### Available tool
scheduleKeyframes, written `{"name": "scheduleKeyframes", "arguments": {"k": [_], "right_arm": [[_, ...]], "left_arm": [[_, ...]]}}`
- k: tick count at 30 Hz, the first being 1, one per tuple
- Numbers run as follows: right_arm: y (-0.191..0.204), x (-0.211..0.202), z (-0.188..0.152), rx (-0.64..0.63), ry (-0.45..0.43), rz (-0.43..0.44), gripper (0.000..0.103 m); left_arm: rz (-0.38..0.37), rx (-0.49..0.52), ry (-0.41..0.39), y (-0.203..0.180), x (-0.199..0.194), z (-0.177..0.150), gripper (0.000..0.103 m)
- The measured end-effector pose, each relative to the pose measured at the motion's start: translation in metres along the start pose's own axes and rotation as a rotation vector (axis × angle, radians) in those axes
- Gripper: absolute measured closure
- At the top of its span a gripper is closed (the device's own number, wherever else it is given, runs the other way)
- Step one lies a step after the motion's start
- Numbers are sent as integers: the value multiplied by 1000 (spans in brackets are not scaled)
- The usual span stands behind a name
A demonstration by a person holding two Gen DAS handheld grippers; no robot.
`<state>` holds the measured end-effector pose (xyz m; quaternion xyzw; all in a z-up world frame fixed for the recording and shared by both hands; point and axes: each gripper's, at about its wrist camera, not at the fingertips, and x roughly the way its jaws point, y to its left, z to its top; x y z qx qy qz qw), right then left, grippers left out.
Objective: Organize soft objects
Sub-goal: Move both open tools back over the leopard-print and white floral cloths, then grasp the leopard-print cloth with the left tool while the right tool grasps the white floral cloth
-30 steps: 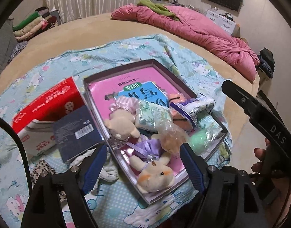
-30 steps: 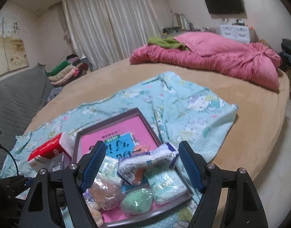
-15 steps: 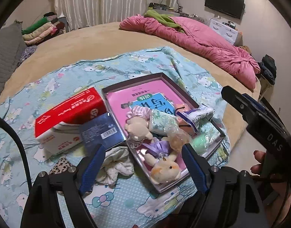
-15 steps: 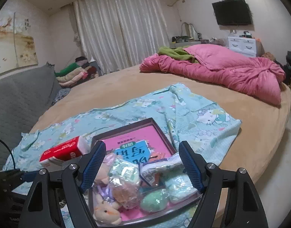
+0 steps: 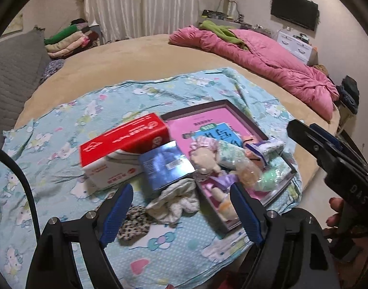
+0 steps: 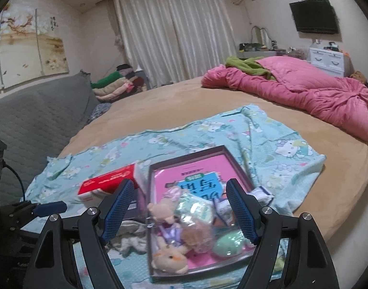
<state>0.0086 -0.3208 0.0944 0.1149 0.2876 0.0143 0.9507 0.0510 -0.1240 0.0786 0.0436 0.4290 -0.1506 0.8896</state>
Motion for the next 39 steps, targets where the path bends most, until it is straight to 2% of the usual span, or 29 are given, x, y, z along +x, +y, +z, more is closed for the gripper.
{"name": "scheduleKeyframes", "arguments": {"k": [16,24,31,39], "right_arm": [[78,7,-13,-146,79,112,23],[101,21,-33,-229,138,134,23],[117,46,-66,-311,209,148,23],[128,86,-100,-390,286,124,23]], "left_arm": [[64,-144,9,81,-19,-27,21],[85,-204,43,111,-9,-46,21],[36,-270,84,132,14,-66,21],[5,-301,138,140,48,-81,21]]}}
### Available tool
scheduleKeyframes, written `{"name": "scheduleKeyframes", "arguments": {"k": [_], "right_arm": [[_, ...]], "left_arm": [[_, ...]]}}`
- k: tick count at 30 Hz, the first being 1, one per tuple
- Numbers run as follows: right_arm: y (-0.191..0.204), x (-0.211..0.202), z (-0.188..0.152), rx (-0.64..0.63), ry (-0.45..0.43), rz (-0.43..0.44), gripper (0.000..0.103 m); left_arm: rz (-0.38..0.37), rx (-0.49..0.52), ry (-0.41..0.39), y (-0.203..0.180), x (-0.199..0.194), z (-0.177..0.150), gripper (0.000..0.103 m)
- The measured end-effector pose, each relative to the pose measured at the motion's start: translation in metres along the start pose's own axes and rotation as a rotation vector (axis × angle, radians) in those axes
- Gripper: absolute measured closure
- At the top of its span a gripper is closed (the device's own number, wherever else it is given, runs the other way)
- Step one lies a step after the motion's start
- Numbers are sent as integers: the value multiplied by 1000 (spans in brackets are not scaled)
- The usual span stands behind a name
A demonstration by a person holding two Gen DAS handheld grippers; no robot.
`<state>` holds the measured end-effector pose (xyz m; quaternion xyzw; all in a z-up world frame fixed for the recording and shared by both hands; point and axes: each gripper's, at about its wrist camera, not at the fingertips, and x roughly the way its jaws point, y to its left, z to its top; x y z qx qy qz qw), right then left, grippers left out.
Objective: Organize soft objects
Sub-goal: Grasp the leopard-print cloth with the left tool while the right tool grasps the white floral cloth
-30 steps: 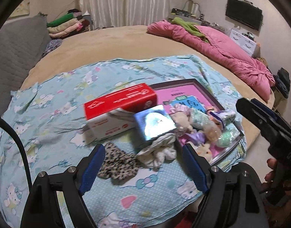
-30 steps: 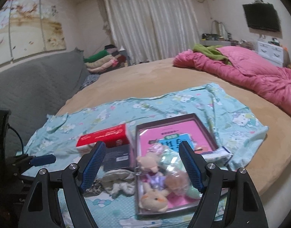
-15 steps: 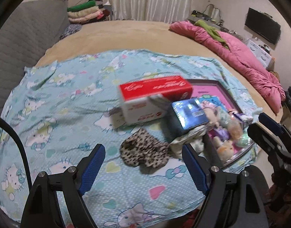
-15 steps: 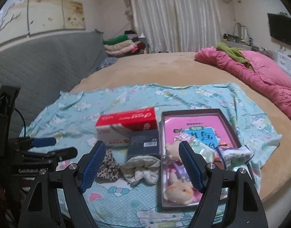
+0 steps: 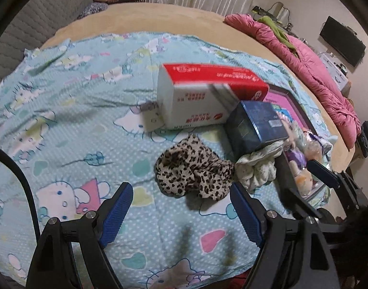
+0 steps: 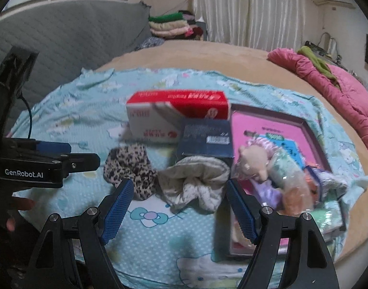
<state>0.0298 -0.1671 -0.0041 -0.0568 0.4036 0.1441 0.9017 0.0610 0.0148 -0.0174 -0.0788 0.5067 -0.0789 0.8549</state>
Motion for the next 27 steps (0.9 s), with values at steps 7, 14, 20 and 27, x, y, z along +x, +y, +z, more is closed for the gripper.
{"name": "scheduleKeyframes", "arguments": {"k": [7,14,20,27], "right_arm": [[9,38,-7,-62,49,-45,23],[17,76,-13,-147,96,-186,23],[19,94,-14,-175,112,-216,23],[14,106,-11,-184,132,-178,60]], "left_arm": [[-11,-18,21,8,21,-1,21],[-31,-40,24,15,35,1,21],[-43,-40,41,14,49,2,21],[-49,-62,65,15,66,1,21]]}}
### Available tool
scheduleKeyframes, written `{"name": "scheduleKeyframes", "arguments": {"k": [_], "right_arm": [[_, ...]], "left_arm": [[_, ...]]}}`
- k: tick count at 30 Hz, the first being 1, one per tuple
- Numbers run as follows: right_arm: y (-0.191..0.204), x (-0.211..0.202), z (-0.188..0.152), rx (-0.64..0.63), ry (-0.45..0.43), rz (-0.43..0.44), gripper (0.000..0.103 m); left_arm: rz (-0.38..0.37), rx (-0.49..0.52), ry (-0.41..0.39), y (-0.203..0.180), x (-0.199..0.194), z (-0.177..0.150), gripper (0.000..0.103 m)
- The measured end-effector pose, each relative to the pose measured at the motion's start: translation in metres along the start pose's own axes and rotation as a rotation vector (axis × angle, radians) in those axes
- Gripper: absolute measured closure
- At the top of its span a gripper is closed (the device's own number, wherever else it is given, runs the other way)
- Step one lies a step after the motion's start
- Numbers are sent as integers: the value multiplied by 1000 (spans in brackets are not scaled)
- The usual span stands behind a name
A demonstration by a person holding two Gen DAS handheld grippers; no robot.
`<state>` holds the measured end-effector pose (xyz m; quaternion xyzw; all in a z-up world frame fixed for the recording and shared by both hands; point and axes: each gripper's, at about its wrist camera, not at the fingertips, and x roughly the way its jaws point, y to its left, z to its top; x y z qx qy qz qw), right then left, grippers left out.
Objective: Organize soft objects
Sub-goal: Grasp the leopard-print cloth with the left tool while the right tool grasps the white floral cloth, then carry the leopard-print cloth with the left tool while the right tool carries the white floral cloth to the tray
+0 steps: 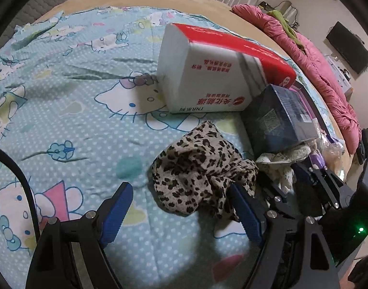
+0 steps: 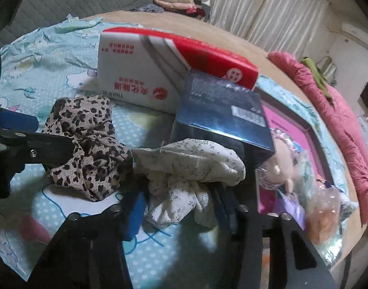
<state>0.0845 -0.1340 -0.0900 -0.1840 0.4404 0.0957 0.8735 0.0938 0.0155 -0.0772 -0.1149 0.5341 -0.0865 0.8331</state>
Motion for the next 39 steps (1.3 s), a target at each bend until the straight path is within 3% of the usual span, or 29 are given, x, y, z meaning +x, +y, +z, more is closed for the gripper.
{"name": "scheduleKeyframes", "arguments": {"k": [2,4,6,7,10,12,26,39], "right_arm": [[-3,2,2,11,4,37,63],[-9,1,3,32,5,91,74],[-19,2,3,97,17,201,79],[-22,3,3,118,23,235,80],[-29,0,2,139,12,303,80],[-31,-4,4,149,4,350,80],[-37,-47,2,167,-96,400,80],[-57,-93,4,194,-226,427,80]], "left_arm": [[-7,-3,-11,-1,2,2,21],[-12,-15,-21,-1,3,2,22],[-23,-32,-28,0,3,3,41],[-34,-42,-27,1,4,5,45],[-80,-57,-13,1,8,9,65],[-92,-43,4,-3,14,10,87],[-127,56,-60,-29,-13,-5,92],[-75,91,-149,-48,-69,-8,92]]}}
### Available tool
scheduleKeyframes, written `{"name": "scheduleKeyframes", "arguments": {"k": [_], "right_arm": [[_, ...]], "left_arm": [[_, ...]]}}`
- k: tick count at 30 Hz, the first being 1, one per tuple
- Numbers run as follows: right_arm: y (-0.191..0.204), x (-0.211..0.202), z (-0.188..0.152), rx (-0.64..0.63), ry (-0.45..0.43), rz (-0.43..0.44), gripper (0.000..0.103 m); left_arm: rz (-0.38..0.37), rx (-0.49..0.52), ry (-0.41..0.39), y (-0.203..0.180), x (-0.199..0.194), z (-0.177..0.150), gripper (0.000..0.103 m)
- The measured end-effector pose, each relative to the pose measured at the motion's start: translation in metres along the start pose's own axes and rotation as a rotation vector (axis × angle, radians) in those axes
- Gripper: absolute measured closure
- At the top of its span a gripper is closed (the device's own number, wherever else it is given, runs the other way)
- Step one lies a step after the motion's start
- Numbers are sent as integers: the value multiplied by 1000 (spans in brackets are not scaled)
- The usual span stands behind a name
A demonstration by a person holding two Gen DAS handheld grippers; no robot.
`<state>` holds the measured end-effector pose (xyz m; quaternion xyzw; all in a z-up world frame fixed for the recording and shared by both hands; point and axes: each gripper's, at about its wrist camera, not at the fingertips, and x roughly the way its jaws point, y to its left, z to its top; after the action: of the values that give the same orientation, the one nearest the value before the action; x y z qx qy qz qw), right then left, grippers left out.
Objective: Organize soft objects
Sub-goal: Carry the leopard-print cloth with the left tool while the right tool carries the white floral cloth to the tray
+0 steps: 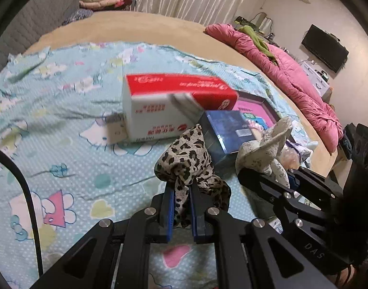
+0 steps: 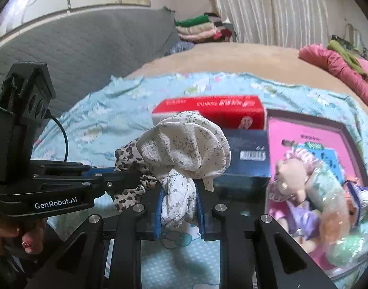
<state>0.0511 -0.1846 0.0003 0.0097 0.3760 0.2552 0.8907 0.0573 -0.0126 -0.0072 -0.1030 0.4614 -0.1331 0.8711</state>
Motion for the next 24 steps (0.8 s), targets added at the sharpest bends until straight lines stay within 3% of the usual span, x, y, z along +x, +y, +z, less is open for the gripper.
{"name": "scheduleKeyframes", "arguments": {"k": [9,24], "right_arm": [[-12,-41,3,40,-83,-33,80],[-72,-108,3,184,-217,-116,80]], "left_arm": [[7,75,-31,-46,-15,7,92],[-15,204,-58,-128,-29,32,92]]}}
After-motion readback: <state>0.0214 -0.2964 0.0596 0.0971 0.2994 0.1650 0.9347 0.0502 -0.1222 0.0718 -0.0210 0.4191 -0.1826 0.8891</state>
